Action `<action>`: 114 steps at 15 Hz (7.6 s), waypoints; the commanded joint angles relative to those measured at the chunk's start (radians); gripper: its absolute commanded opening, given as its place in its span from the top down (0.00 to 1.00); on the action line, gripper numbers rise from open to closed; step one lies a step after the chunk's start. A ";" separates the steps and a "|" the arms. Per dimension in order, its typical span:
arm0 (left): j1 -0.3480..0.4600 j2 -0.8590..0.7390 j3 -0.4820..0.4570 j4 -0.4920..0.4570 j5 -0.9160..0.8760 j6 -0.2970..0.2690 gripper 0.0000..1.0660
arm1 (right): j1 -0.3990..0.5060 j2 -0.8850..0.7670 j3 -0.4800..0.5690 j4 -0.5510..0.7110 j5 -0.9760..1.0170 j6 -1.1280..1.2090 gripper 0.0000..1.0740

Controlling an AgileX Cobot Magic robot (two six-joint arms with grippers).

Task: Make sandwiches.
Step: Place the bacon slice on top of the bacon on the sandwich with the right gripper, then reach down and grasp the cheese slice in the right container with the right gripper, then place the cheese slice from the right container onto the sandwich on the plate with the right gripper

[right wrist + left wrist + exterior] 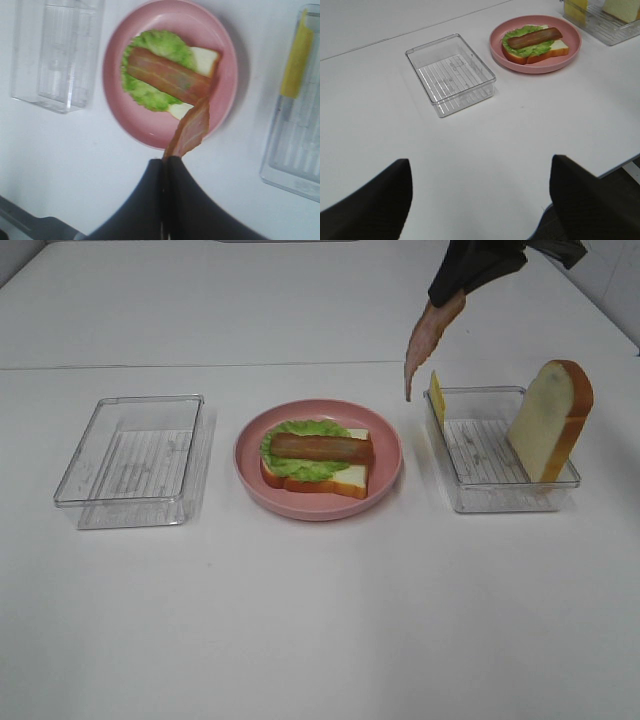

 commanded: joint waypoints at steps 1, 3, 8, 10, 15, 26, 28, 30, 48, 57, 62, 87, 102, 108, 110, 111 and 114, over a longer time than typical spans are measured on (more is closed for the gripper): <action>-0.002 -0.021 0.003 -0.009 -0.002 0.002 0.31 | 0.002 0.001 -0.006 0.097 0.072 -0.068 1.00; -0.002 -0.021 0.003 -0.009 -0.002 0.002 0.31 | 0.002 0.030 -0.006 0.210 0.064 -0.124 1.00; -0.002 -0.021 0.003 -0.009 -0.002 0.002 0.31 | 0.004 0.176 -0.006 0.529 -0.031 -0.275 1.00; -0.002 -0.021 0.003 -0.009 -0.002 0.002 0.31 | 0.025 0.235 -0.006 0.583 -0.077 -0.314 1.00; -0.002 -0.021 0.003 -0.009 -0.002 0.002 0.31 | 0.073 0.370 -0.006 0.714 -0.244 -0.349 1.00; -0.002 -0.021 0.003 -0.009 -0.002 0.002 0.31 | 0.068 0.414 -0.007 0.395 -0.307 -0.174 1.00; -0.002 -0.021 0.003 -0.009 -0.002 0.002 0.31 | 0.068 0.386 -0.007 0.246 -0.322 -0.088 1.00; -0.002 -0.021 0.003 -0.009 -0.002 0.002 0.31 | 0.069 0.386 -0.007 0.190 -0.297 -0.072 1.00; -0.002 -0.021 0.003 -0.009 -0.002 0.002 0.31 | 0.070 0.339 -0.007 0.129 -0.263 -0.053 0.37; -0.002 -0.021 0.003 -0.009 -0.002 0.002 0.31 | 0.070 0.259 -0.146 -0.169 -0.052 0.083 0.38; -0.002 -0.021 0.003 -0.009 -0.002 0.002 0.31 | 0.067 0.270 -0.216 -0.363 -0.033 0.141 0.38; -0.002 -0.021 0.003 -0.010 -0.002 0.002 0.31 | -0.001 0.456 -0.217 -0.360 -0.196 0.137 1.00; -0.002 -0.021 0.003 -0.011 -0.002 0.002 0.31 | 0.103 0.265 -0.214 -0.035 -0.047 0.024 1.00; -0.002 -0.021 0.003 -0.014 -0.002 0.002 0.31 | 0.177 0.319 -0.143 0.206 -0.184 -0.029 1.00; -0.002 -0.021 0.003 -0.014 -0.002 0.002 0.31 | 0.177 0.380 -0.143 0.317 -0.205 -0.065 1.00; -0.002 -0.021 0.003 -0.014 -0.002 0.002 0.31 | 0.177 0.407 -0.143 0.355 -0.211 -0.086 1.00; -0.002 -0.021 0.003 -0.014 -0.002 0.002 0.31 | 0.174 0.464 -0.143 0.336 -0.228 -0.075 1.00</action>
